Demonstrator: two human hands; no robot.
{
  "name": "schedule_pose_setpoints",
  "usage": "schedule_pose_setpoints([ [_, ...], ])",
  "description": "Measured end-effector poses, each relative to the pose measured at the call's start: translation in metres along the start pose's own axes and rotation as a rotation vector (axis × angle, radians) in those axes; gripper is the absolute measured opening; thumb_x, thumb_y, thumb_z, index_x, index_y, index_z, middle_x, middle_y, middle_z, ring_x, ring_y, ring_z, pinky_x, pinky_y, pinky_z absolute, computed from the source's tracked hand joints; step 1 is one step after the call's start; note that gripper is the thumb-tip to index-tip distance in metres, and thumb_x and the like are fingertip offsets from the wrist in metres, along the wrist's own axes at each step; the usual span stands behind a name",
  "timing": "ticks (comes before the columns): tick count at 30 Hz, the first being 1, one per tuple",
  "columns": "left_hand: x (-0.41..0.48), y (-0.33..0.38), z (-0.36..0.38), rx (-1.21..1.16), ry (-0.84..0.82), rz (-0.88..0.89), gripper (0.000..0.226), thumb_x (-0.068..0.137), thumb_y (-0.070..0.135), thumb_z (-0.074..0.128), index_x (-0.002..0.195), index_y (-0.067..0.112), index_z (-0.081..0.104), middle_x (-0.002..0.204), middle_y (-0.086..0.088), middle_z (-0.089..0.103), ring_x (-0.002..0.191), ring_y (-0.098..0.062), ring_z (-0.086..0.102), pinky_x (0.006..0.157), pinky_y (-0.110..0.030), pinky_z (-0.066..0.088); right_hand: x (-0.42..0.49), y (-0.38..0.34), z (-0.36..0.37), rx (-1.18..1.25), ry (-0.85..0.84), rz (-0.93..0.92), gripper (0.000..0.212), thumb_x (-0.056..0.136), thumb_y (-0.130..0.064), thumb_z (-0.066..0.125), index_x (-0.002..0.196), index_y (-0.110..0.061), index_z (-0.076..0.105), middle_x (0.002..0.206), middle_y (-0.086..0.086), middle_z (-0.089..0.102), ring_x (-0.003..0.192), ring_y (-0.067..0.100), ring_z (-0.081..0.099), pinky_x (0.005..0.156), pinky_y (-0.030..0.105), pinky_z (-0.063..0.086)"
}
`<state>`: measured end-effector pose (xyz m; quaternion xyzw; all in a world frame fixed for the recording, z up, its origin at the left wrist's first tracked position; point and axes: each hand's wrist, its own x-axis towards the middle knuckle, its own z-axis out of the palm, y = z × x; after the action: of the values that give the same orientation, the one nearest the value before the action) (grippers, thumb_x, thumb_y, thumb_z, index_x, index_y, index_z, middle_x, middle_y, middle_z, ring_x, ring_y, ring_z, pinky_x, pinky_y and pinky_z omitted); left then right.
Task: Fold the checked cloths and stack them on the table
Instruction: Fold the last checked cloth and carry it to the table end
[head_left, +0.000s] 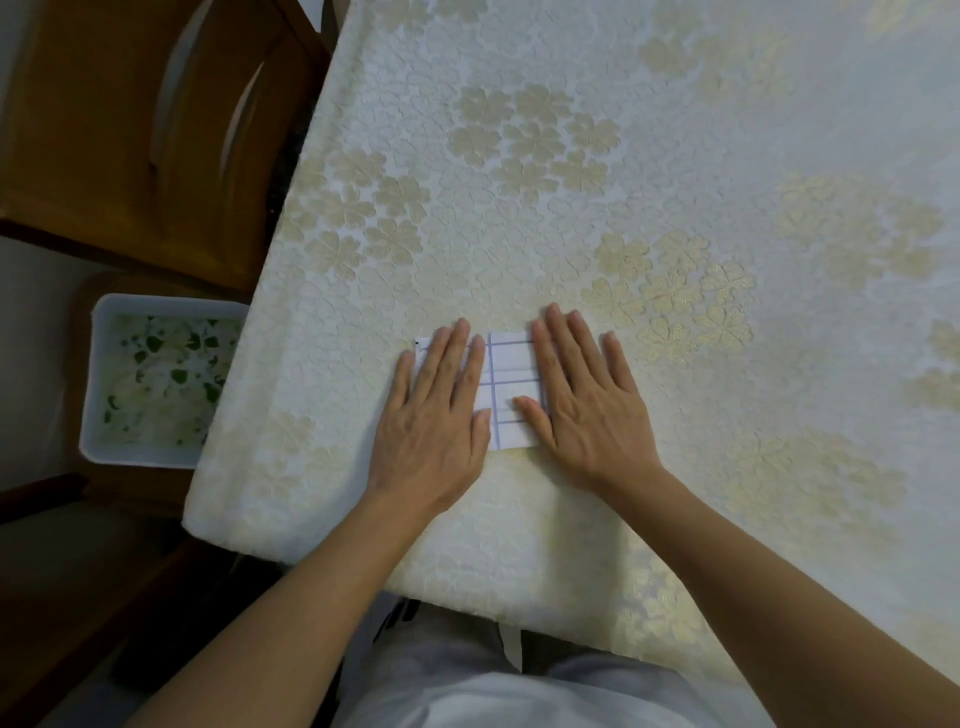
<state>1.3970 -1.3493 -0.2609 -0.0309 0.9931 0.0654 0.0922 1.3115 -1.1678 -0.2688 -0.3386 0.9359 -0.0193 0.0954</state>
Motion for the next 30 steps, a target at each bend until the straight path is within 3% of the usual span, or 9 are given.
schedule_pose_setpoints([
  [3,0.009,0.002,-0.005,-0.013,0.042,-0.018,0.069,0.1,0.037,0.022,0.158,0.003,0.007,0.167,-0.014,0.0,0.154,-0.027,-0.001,0.124,-0.049,0.01,-0.002,-0.003,0.0,0.004,0.001,0.033,0.077,0.103,-0.059,0.02,0.16,-0.009,0.001,0.168,0.008,-0.004,0.155,0.021,-0.006,0.125,0.048,0.008],
  [7,0.022,0.003,-0.001,-0.02,0.033,0.093,0.068,0.103,0.041,0.022,0.158,0.004,0.008,0.167,-0.01,0.0,0.155,-0.022,-0.001,0.124,-0.047,0.013,-0.004,-0.002,0.0,0.022,0.004,0.028,0.081,0.102,-0.061,0.018,0.159,-0.006,0.003,0.168,0.011,-0.003,0.155,0.022,-0.005,0.125,0.047,0.008],
  [13,0.008,-0.024,-0.003,-0.012,0.01,0.018,0.075,0.102,0.052,0.017,0.158,0.005,0.004,0.168,-0.009,-0.002,0.155,-0.02,-0.003,0.125,-0.048,0.009,-0.021,0.014,-0.005,0.015,-0.038,0.07,0.085,0.1,-0.067,0.013,0.159,-0.008,-0.002,0.168,0.007,-0.004,0.155,0.019,-0.006,0.125,0.049,0.008],
  [18,0.01,-0.009,-0.016,-0.005,0.094,0.032,0.071,0.102,0.043,0.026,0.158,0.001,0.009,0.167,-0.013,0.004,0.155,-0.023,0.003,0.125,-0.048,0.008,-0.008,-0.004,-0.023,0.053,0.079,0.081,0.072,0.105,-0.052,0.016,0.159,-0.005,0.01,0.168,0.01,0.003,0.155,0.022,0.002,0.125,0.051,0.007],
  [23,0.025,0.014,-0.001,-0.001,0.056,0.06,0.063,0.104,0.033,0.022,0.157,0.002,0.01,0.167,-0.013,0.005,0.155,-0.023,0.003,0.124,-0.047,0.014,0.015,-0.023,-0.006,0.112,0.053,-0.02,0.065,0.106,-0.044,0.012,0.157,-0.005,0.02,0.166,0.012,0.015,0.154,0.025,0.011,0.122,0.05,0.021],
  [30,0.011,-0.016,0.0,-0.006,0.024,-0.006,0.072,0.103,0.049,0.02,0.159,0.006,0.005,0.168,-0.008,0.0,0.155,-0.019,-0.001,0.125,-0.045,0.008,-0.003,0.002,-0.004,0.054,0.0,0.055,0.083,0.101,-0.064,0.018,0.159,-0.009,-0.001,0.168,0.006,-0.005,0.155,0.018,-0.007,0.126,0.045,0.006],
])
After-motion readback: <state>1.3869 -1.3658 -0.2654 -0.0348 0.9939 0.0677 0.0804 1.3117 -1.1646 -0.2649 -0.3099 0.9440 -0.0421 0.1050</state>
